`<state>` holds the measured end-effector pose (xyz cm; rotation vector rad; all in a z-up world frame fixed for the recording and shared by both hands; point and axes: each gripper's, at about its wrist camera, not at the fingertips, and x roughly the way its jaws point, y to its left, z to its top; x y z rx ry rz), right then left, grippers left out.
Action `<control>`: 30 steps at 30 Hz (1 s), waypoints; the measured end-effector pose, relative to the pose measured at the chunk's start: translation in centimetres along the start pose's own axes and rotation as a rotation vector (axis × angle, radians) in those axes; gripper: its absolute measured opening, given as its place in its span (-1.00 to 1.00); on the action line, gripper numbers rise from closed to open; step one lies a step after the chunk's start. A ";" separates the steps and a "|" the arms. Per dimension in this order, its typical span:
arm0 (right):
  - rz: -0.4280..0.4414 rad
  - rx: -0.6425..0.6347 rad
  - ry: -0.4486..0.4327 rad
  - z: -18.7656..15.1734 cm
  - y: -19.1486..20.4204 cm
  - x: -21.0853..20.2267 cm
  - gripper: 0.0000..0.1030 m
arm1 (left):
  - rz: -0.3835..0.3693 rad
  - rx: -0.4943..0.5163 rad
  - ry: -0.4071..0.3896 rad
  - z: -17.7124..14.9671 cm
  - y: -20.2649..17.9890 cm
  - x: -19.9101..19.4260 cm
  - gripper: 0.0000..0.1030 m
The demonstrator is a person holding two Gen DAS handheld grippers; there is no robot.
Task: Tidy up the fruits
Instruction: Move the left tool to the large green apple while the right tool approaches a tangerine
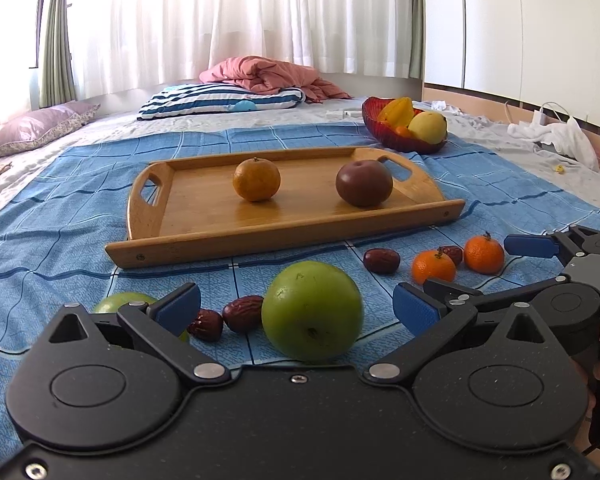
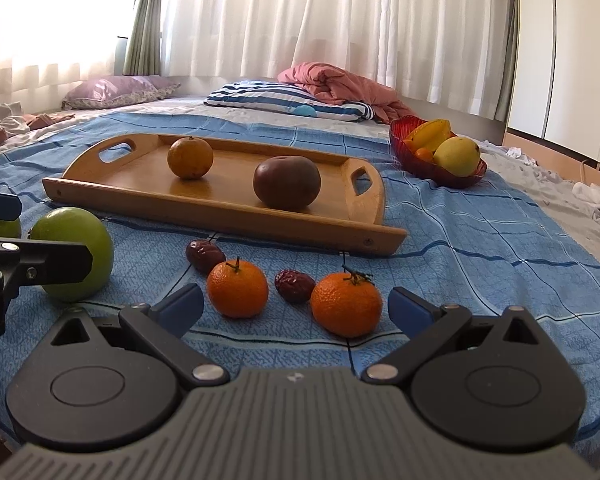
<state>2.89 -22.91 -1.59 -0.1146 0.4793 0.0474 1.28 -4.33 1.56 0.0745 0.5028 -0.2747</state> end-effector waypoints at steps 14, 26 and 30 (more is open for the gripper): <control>0.031 0.012 0.008 -0.2 -0.6 -0.6 0.93 | 0.001 -0.046 0.023 -0.7 0.1 0.5 0.75; 0.044 0.021 0.008 -0.2 -1.3 -1.3 0.48 | -0.024 -0.044 0.054 -0.9 -0.2 0.9 0.42; 0.037 0.048 0.011 -0.1 -1.9 -1.3 0.37 | -0.019 -0.047 0.058 -0.9 -0.2 1.0 0.39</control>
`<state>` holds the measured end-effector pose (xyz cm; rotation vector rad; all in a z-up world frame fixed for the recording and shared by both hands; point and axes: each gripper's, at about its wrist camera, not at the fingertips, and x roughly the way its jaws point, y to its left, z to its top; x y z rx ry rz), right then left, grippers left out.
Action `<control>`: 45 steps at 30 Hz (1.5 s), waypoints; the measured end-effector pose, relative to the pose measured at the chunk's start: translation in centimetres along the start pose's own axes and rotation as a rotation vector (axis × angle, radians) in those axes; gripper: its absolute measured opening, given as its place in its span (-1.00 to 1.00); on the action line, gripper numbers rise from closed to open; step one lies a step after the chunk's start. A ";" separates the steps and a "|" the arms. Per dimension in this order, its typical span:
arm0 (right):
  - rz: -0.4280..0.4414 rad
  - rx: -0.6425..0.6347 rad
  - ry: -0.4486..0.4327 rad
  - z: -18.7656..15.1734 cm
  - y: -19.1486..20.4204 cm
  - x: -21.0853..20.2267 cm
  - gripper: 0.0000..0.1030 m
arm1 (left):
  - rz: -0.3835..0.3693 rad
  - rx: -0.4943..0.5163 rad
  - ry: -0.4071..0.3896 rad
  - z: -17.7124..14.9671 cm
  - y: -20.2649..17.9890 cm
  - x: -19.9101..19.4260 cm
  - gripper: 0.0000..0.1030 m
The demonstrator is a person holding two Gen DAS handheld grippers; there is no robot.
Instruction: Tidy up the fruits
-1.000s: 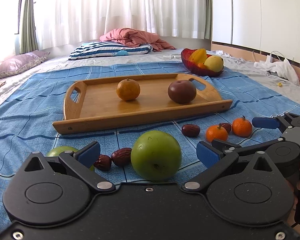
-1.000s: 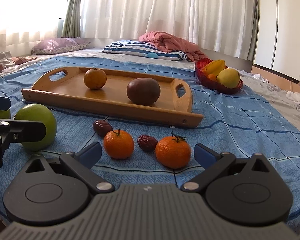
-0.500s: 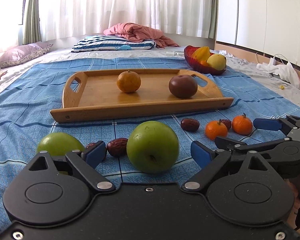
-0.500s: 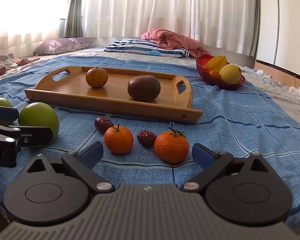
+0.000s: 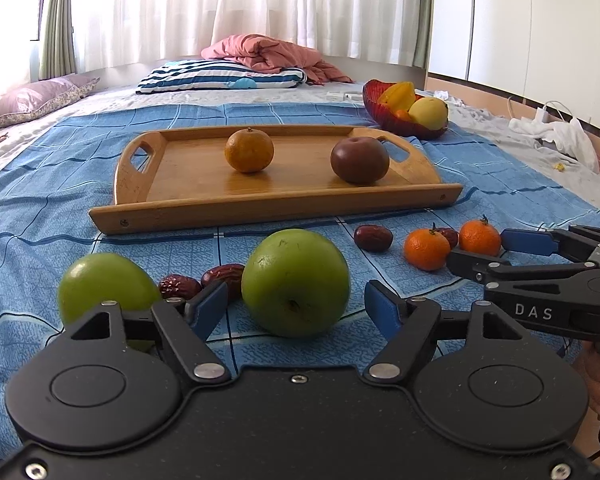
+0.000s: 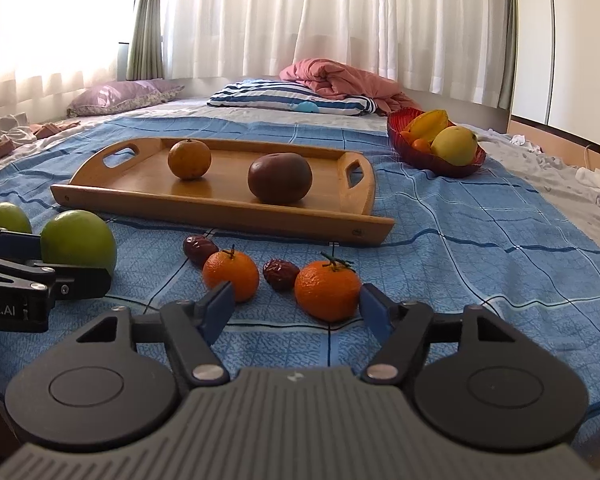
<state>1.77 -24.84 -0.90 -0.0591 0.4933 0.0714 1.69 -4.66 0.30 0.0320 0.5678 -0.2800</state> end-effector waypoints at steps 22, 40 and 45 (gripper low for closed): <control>-0.027 0.059 -0.007 0.3 -0.8 0.4 0.11 | -0.003 -0.038 0.042 0.4 0.3 0.7 0.09; -0.057 0.099 -0.026 0.5 -1.2 0.6 -0.18 | 0.015 -0.038 0.043 0.7 0.0 0.5 0.08; -0.077 0.089 -0.079 1.5 -1.0 0.0 -0.19 | 0.022 -0.051 0.037 1.3 0.2 0.2 0.08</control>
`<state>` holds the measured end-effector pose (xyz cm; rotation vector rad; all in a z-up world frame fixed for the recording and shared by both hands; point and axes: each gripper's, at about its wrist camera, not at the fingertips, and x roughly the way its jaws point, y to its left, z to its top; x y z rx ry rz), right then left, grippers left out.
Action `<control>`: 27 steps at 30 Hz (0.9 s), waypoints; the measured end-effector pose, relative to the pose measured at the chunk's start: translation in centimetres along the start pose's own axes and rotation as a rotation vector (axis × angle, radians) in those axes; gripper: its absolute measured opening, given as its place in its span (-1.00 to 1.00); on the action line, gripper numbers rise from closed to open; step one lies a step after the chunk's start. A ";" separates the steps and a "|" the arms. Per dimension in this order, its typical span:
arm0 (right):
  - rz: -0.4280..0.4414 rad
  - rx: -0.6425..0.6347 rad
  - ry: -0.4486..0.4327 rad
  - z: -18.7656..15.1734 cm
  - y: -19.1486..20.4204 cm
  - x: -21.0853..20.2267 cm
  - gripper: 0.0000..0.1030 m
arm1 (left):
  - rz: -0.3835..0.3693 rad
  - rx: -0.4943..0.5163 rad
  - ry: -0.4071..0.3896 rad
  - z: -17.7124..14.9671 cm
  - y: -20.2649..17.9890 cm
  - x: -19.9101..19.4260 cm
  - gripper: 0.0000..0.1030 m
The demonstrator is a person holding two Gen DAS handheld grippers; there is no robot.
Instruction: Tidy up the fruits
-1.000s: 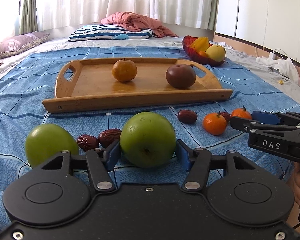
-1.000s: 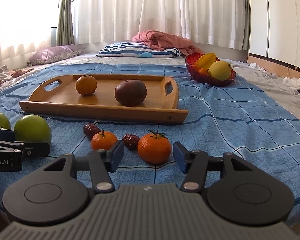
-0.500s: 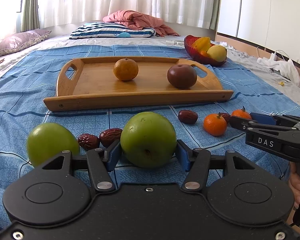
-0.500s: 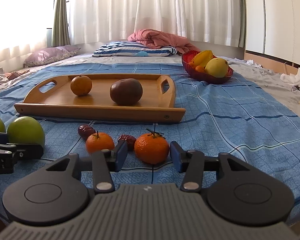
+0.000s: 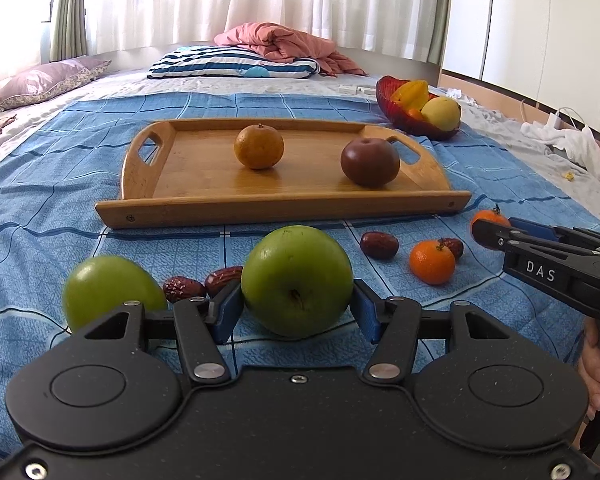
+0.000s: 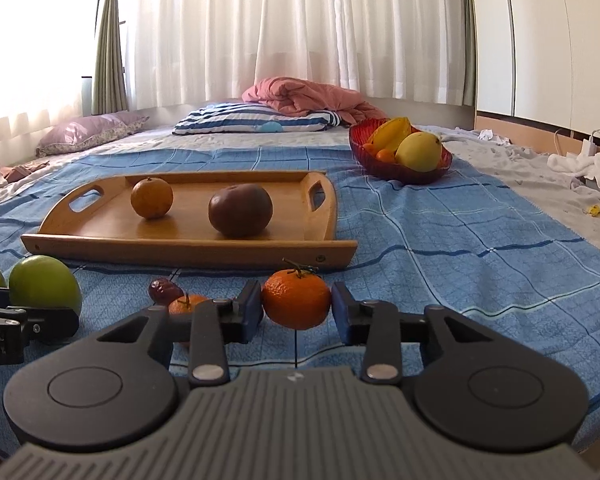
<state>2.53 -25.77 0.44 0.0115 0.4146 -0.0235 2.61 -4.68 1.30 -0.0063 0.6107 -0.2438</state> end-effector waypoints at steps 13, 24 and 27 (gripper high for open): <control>0.025 -0.018 -0.050 2.2 1.1 0.5 -0.18 | 0.012 -0.002 -0.071 2.2 0.5 -1.2 0.08; 0.019 -0.009 -0.049 4.3 0.9 2.9 -0.18 | 0.096 -0.042 -0.097 6.6 4.0 0.3 0.08; 0.016 -0.005 -0.043 4.9 0.7 4.0 -0.18 | 0.110 -0.064 -0.090 7.7 5.2 1.0 0.08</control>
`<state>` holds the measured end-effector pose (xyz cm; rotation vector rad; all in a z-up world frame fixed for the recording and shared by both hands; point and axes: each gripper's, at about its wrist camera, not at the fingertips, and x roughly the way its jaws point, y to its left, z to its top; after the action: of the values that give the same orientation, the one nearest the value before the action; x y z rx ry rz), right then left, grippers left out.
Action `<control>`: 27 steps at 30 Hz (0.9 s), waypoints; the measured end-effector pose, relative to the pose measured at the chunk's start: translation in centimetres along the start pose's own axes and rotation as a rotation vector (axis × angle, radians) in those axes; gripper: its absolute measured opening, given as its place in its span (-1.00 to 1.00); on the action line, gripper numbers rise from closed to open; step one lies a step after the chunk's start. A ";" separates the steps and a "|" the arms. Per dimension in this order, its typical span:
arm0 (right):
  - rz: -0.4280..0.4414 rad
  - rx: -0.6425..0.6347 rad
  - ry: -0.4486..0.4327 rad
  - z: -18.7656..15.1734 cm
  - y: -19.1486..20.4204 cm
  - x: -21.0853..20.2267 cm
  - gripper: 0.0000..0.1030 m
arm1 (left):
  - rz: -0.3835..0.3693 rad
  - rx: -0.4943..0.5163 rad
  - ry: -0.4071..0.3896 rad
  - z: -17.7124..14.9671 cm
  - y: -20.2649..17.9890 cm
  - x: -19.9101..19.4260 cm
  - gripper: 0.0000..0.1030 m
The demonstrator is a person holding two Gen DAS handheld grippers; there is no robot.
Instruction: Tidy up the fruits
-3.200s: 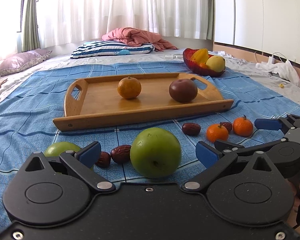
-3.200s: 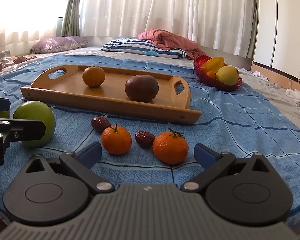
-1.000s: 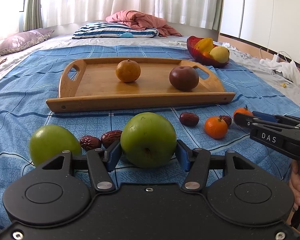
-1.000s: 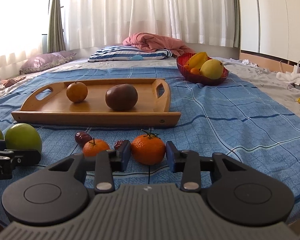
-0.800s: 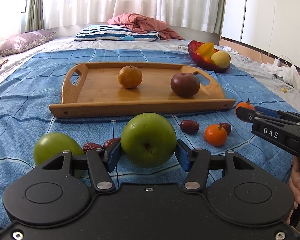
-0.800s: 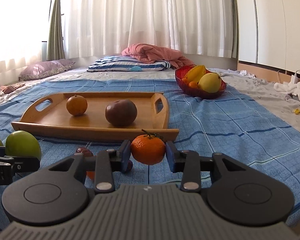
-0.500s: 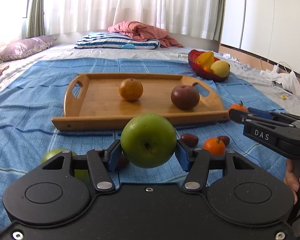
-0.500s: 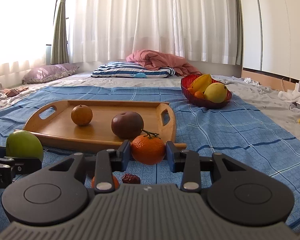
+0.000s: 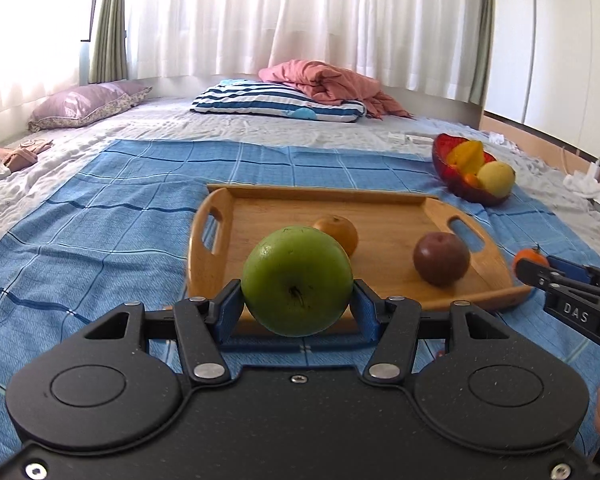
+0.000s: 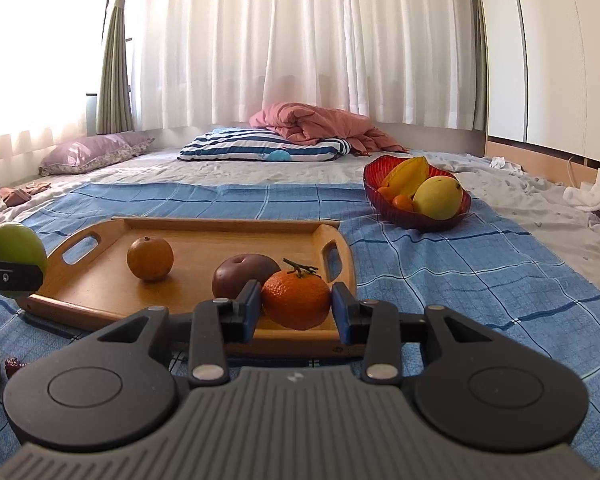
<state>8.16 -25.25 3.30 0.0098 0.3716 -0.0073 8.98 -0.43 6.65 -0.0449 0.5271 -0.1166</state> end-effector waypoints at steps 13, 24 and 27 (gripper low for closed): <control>0.000 0.017 0.017 2.6 -0.5 3.4 -0.18 | 0.039 -0.047 0.055 3.1 2.4 5.4 0.08; 0.058 0.028 0.116 5.8 0.1 9.0 -0.18 | -0.024 -0.086 0.116 8.2 1.9 10.4 0.08; 0.080 0.030 0.172 6.7 0.5 11.0 -0.18 | -0.041 -0.081 0.146 9.7 1.0 12.1 0.08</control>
<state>20.88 -24.88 5.60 0.0555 0.5425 0.0672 24.37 -0.76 8.86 -0.1269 0.6764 -0.1394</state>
